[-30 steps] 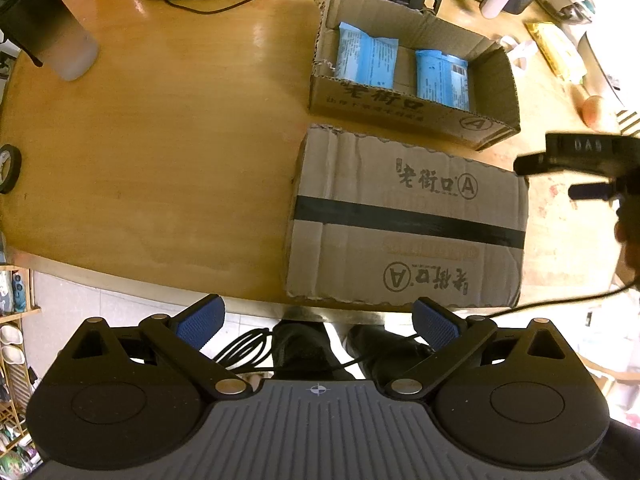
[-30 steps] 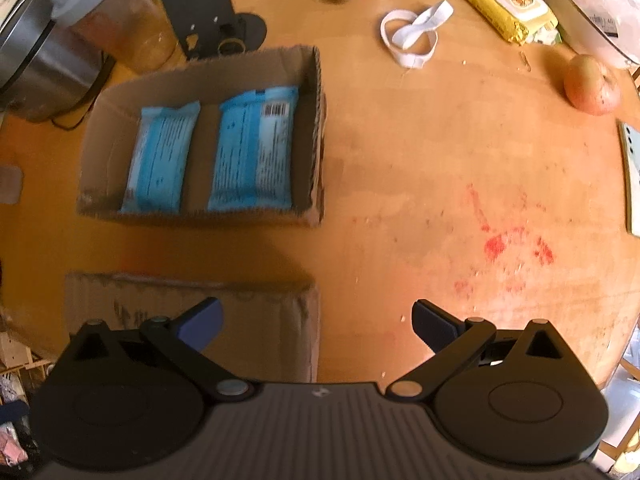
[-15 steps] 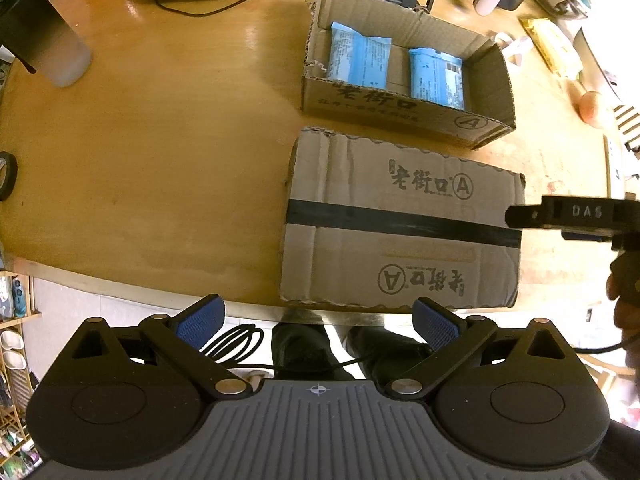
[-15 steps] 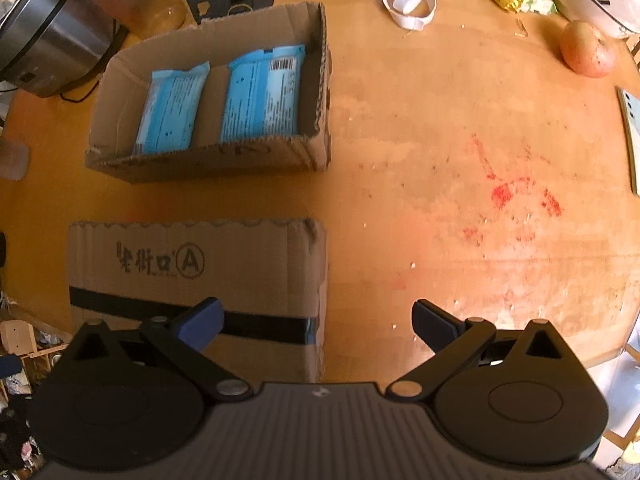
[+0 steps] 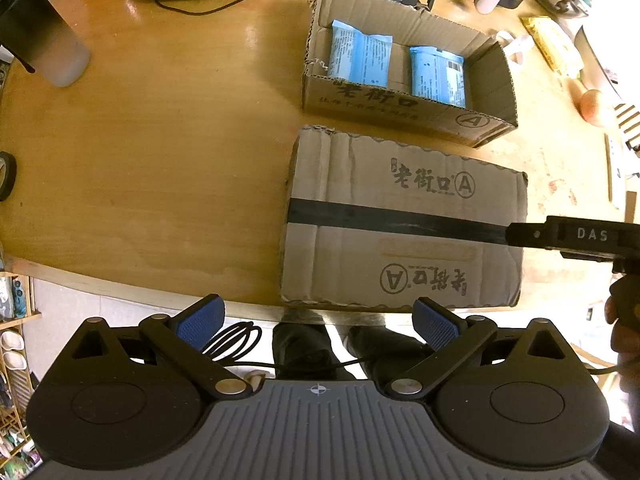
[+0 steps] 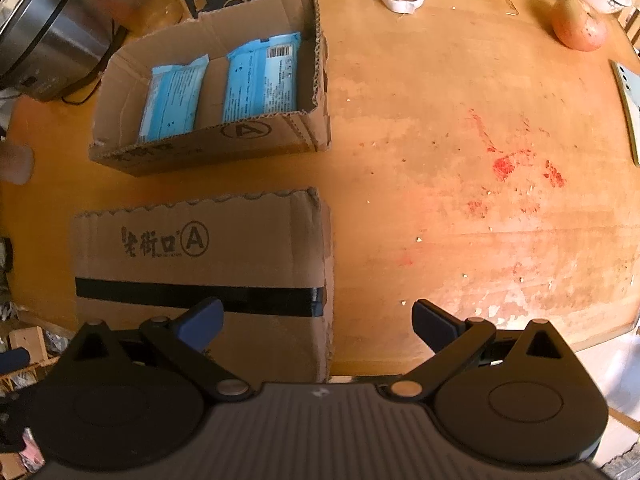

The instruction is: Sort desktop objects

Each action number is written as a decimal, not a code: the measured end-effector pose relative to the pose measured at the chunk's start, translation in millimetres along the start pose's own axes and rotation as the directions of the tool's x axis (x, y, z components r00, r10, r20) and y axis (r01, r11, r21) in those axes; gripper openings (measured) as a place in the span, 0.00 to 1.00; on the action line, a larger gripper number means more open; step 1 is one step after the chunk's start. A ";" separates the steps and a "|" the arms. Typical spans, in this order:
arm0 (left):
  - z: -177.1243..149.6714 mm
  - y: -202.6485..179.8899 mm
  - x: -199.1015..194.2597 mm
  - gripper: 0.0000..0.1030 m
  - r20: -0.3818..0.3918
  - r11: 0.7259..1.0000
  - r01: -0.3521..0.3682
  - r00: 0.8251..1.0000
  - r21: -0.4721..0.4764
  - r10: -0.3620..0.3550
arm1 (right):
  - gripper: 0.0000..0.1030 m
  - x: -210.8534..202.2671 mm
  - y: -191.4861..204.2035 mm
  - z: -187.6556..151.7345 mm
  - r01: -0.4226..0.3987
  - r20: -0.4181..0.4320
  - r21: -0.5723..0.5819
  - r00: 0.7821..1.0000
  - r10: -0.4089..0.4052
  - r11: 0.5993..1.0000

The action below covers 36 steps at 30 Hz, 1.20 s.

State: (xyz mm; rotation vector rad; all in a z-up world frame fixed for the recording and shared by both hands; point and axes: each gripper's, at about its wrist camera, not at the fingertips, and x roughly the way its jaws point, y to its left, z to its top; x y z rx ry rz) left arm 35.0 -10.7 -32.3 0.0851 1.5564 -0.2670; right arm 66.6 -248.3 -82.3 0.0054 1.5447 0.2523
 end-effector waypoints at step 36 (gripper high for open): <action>50.0 -1.0 12.3 1.00 0.067 0.996 -0.022 0.998 0.091 0.016 | 1.00 2.6 -10.7 -7.5 -0.077 0.020 0.075 0.997 0.075 0.994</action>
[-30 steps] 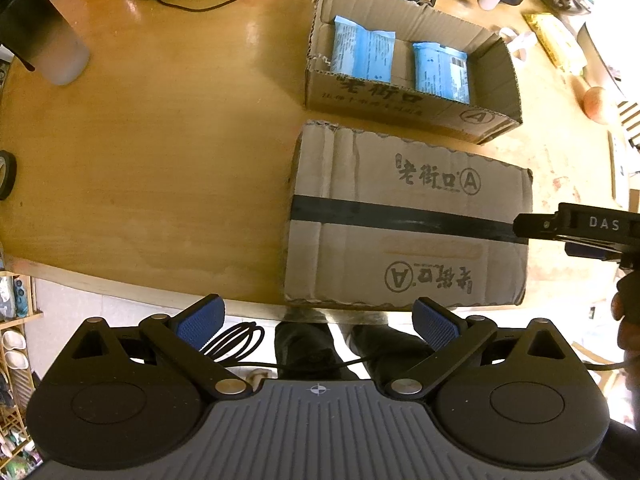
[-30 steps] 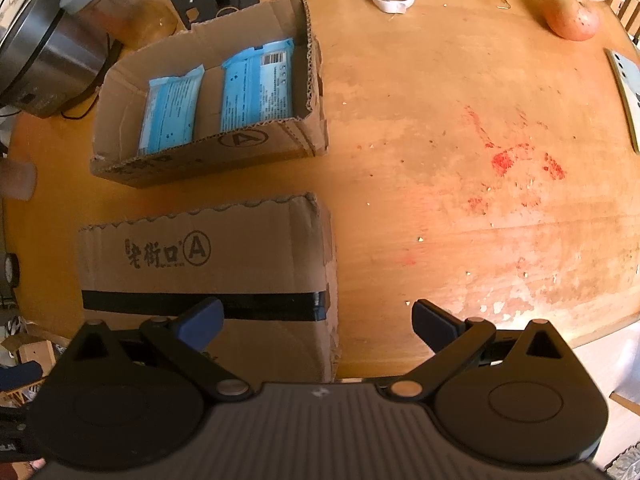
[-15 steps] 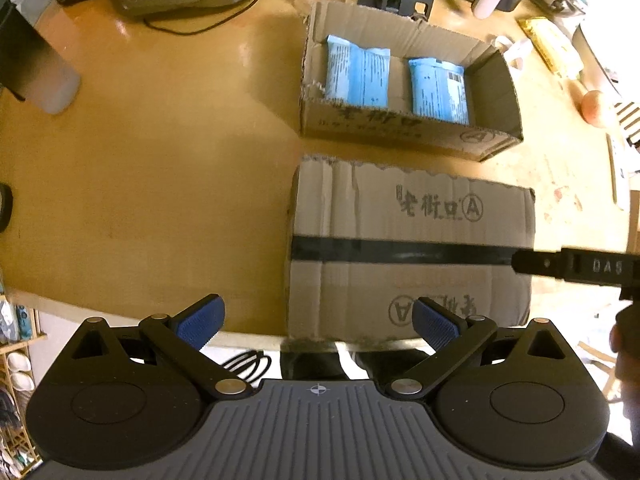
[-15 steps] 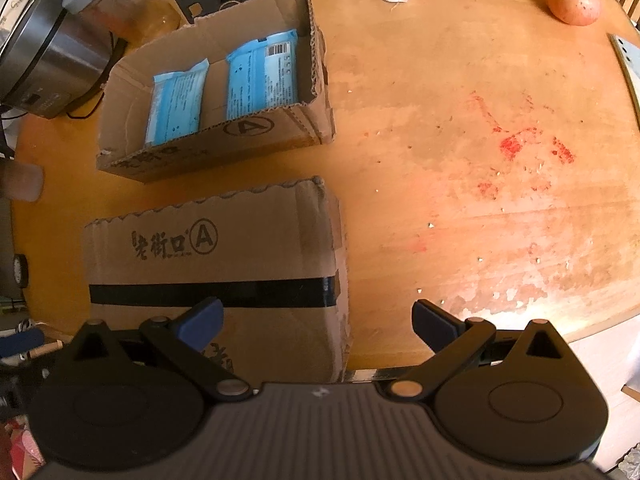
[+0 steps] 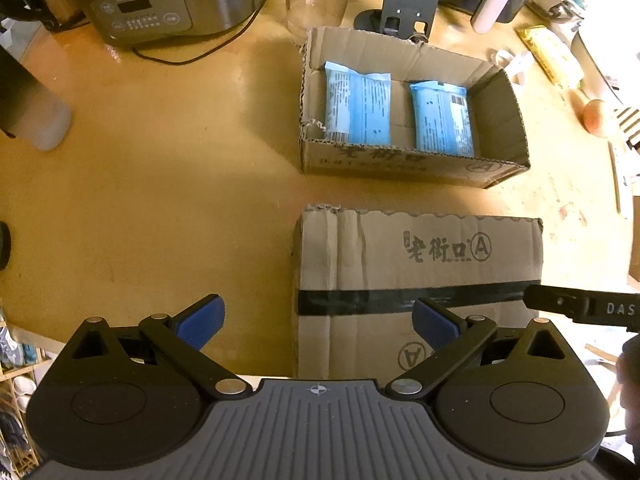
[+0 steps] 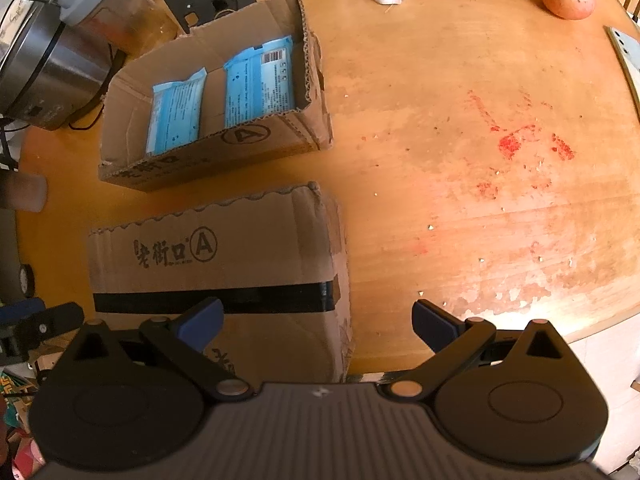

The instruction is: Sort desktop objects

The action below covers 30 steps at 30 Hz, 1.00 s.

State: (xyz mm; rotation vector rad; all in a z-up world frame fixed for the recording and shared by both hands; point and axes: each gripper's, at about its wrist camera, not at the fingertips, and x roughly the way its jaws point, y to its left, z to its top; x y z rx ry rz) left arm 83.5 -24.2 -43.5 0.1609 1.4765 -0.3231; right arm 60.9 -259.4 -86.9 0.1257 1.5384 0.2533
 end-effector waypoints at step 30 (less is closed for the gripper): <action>-9.0 48.0 43.4 1.00 0.035 0.962 0.274 0.961 -0.003 -0.274 | 1.00 22.7 -31.0 3.7 -0.230 0.016 -0.030 0.973 0.231 0.973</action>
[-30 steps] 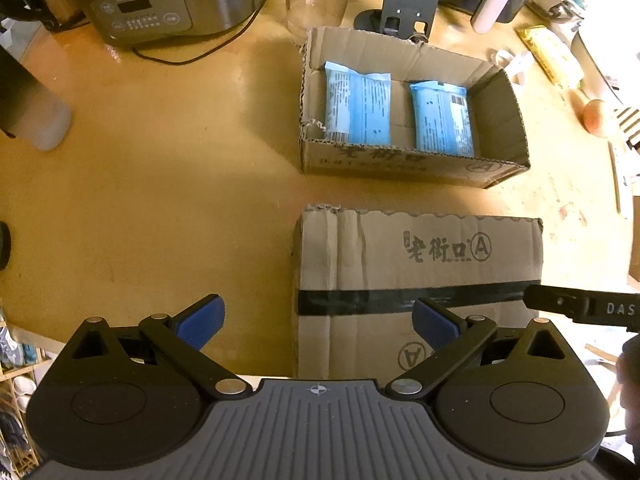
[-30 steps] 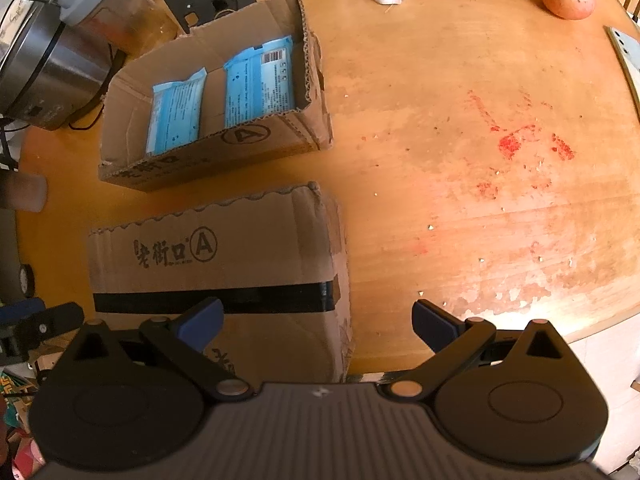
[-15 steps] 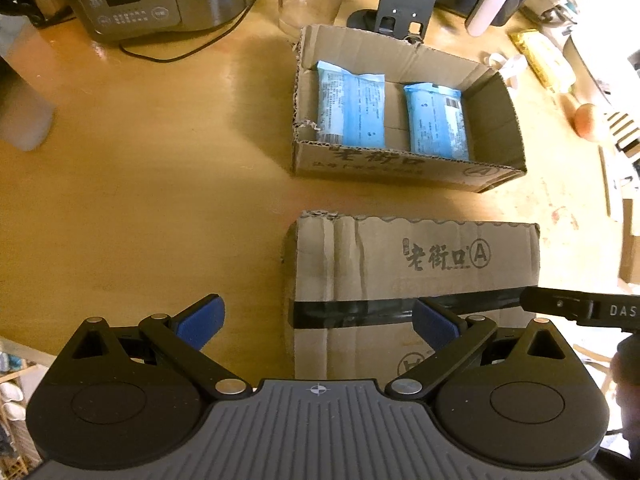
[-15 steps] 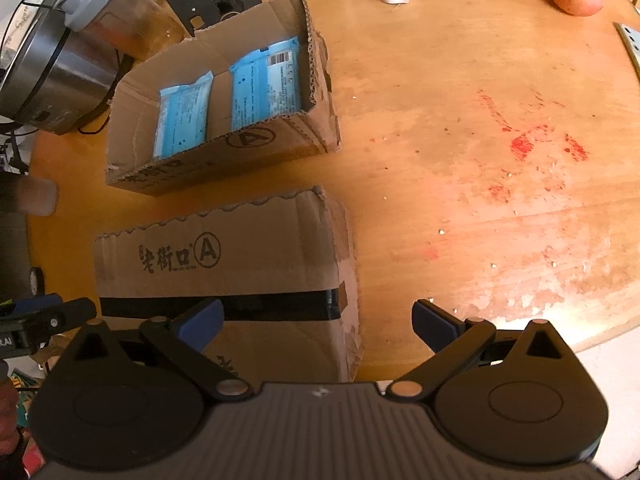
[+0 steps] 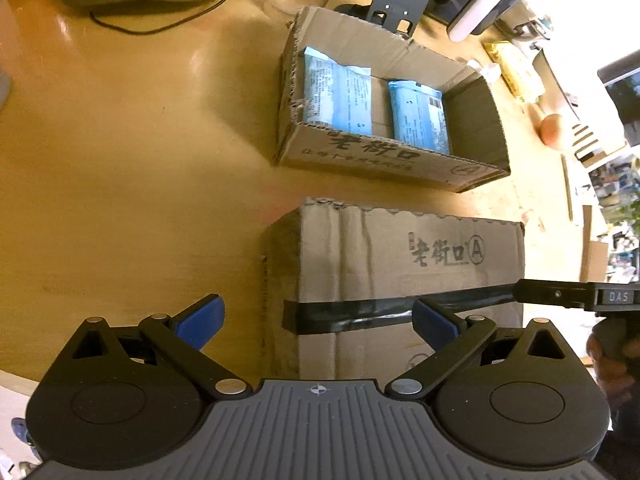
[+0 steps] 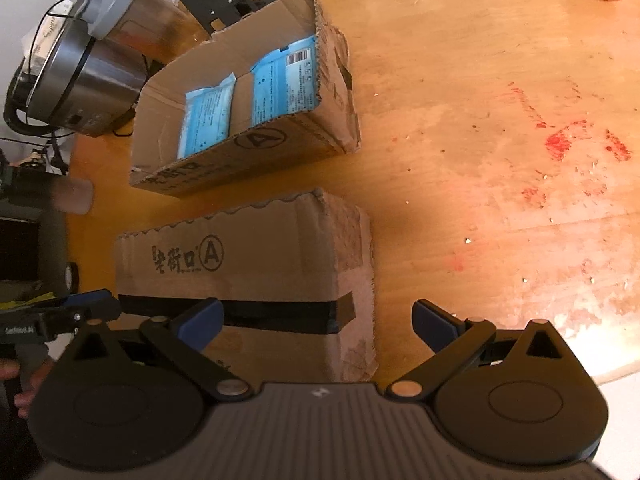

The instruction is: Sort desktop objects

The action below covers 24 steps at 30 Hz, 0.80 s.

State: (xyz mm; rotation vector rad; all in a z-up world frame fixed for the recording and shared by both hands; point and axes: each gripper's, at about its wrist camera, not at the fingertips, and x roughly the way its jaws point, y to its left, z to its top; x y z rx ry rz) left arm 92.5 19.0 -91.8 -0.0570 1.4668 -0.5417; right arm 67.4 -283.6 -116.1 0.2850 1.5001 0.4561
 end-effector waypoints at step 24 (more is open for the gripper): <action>-2.8 42.2 24.2 0.65 -0.029 0.967 0.255 0.966 -0.013 -0.255 | 0.78 5.4 -32.7 -2.4 -0.186 -0.002 0.000 0.983 0.186 0.983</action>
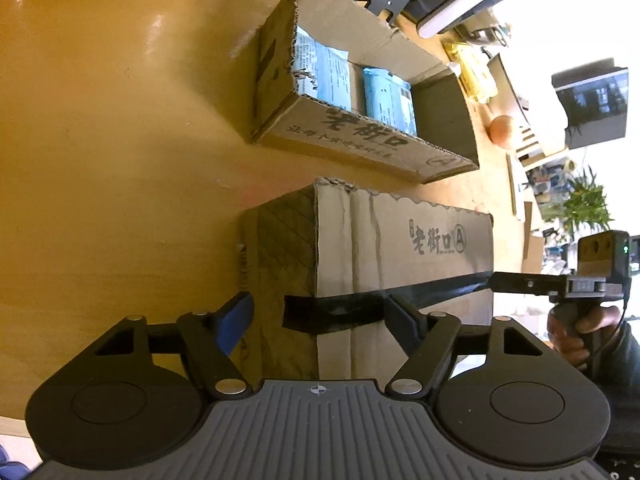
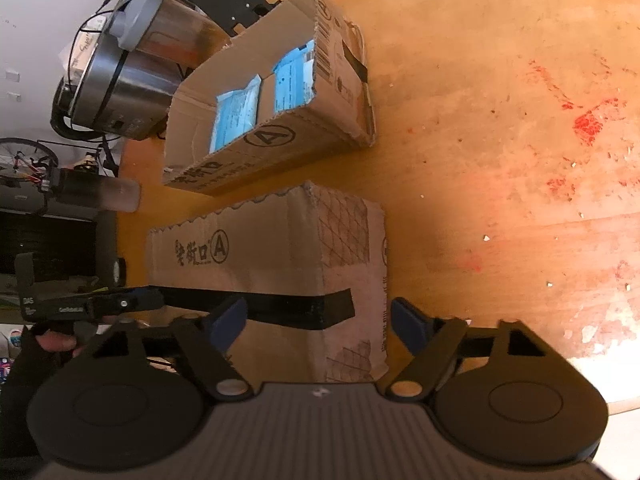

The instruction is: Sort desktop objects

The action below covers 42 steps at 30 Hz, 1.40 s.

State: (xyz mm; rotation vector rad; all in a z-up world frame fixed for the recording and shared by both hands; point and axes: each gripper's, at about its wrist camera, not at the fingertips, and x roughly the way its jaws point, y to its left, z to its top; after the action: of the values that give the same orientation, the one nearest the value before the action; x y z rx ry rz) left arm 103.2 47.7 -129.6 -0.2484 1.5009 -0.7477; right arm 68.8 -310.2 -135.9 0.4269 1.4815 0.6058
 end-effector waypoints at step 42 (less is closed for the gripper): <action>-19.2 -49.0 -57.7 0.54 0.046 1.000 0.005 0.999 -0.025 -0.004 | 0.34 -65.0 49.2 -9.7 -0.028 -0.021 -0.053 0.999 0.027 0.998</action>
State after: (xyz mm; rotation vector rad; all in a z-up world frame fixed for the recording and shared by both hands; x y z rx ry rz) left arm 76.4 49.9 -56.3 -0.2859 1.4672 -0.7225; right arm 54.4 -312.6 -55.1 0.4014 1.4778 0.6719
